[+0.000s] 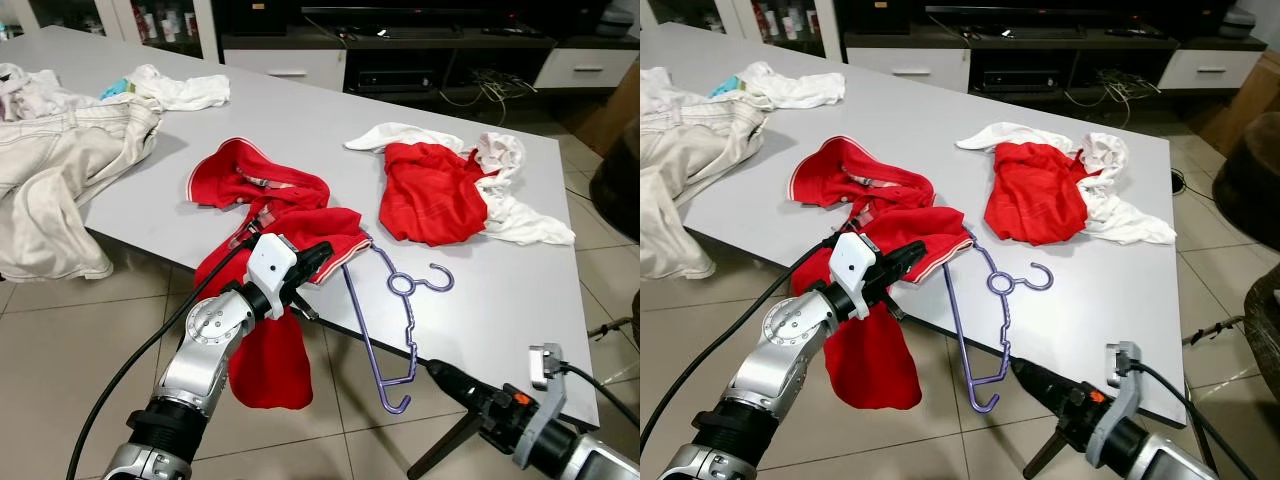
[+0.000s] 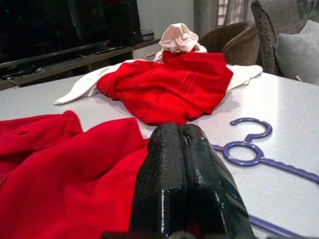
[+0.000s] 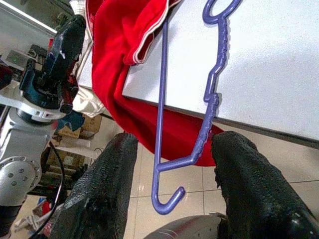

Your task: Hang hanger

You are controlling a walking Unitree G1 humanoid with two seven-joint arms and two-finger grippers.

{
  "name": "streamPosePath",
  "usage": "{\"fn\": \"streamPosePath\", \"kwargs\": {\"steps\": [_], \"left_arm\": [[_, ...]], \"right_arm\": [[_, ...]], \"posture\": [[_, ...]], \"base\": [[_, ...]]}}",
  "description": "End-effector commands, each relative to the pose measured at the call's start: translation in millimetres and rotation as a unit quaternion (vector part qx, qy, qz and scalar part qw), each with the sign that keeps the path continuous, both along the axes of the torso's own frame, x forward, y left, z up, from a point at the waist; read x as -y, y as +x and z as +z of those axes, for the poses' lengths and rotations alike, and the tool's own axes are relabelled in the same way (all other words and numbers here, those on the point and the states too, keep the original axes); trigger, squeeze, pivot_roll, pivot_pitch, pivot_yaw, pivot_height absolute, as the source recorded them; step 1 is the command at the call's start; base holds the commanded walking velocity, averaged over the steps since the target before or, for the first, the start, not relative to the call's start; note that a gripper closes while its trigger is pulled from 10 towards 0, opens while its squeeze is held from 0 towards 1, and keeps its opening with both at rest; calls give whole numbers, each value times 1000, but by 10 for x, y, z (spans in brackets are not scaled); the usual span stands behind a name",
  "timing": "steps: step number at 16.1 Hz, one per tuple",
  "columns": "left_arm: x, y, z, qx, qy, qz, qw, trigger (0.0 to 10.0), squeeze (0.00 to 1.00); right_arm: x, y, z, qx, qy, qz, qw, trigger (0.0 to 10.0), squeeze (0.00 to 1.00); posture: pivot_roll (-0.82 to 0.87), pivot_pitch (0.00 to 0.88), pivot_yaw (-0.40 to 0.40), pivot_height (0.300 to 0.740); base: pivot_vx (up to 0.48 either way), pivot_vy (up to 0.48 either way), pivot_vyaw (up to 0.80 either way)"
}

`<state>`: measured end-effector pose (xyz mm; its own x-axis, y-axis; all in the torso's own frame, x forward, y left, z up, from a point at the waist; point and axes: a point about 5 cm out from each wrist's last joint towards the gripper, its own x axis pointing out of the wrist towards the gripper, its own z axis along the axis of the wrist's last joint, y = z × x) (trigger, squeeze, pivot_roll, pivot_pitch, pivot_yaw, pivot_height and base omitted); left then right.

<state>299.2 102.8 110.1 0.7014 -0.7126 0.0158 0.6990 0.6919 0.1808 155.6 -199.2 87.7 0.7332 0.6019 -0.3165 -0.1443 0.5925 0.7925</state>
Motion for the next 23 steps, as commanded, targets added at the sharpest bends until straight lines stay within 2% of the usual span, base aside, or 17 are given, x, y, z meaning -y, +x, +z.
{"fn": "streamPosePath", "kwargs": {"steps": [1,5,11,17,23], "left_arm": [[12,0,16,7,5,-4,1000,10000,0],[40,19,35,9,3,-7,1000,10000,0],[33,10,35,10,1,-2,1000,10000,0],[21,-36,9,6,2,0,1000,10000,0],[3,-50,-3,3,5,-2,1000,10000,0]], "right_arm": [[6,-15,8,-4,-4,4,1000,10000,0],[-126,-8,-47,-13,-1,24,1000,10000,0],[-151,106,-89,-15,-13,34,999,10000,0],[-194,141,-117,-17,-16,43,999,10000,0],[-54,134,-49,-6,-23,24,999,10000,0]], "posture": [[-152,0,-21,740],[-149,0,-20,740],[-133,0,-30,740],[-123,0,-35,740],[-135,0,-27,740]], "base": [[0,0,0],[0,0,0],[0,0,0],[0,0,0],[0,0,0]]}}
